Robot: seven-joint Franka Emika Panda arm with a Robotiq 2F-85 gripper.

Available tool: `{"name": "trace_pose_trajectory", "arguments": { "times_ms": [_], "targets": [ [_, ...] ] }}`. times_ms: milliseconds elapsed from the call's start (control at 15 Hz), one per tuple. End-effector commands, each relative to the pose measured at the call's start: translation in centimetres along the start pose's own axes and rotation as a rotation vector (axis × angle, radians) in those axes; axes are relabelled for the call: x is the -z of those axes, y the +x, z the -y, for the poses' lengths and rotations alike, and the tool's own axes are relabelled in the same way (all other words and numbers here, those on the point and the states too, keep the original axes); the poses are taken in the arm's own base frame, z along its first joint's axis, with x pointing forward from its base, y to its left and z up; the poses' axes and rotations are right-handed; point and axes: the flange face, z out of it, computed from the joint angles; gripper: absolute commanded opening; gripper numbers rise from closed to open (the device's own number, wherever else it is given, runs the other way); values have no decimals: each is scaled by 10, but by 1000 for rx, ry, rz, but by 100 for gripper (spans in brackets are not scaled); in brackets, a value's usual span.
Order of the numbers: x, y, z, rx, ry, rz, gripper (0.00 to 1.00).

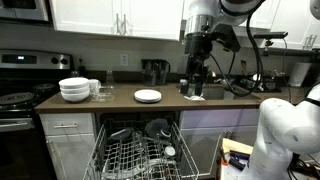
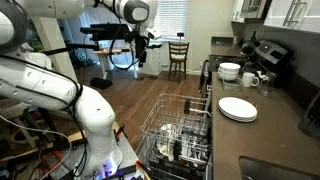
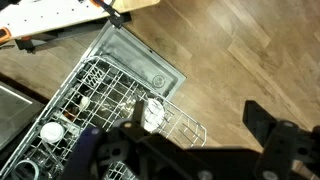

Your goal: Pick a plate on the counter and put it in the dishwasher

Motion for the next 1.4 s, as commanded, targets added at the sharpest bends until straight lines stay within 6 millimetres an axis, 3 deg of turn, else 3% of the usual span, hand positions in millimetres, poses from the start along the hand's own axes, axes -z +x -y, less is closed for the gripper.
{"name": "trace_pose_trajectory", "arguments": {
  "times_ms": [0, 1333],
  "targets": [
    [1, 0, 0, 0, -1, 1, 100],
    [1, 4, -5, -6, -14, 1, 100]
  ]
}}
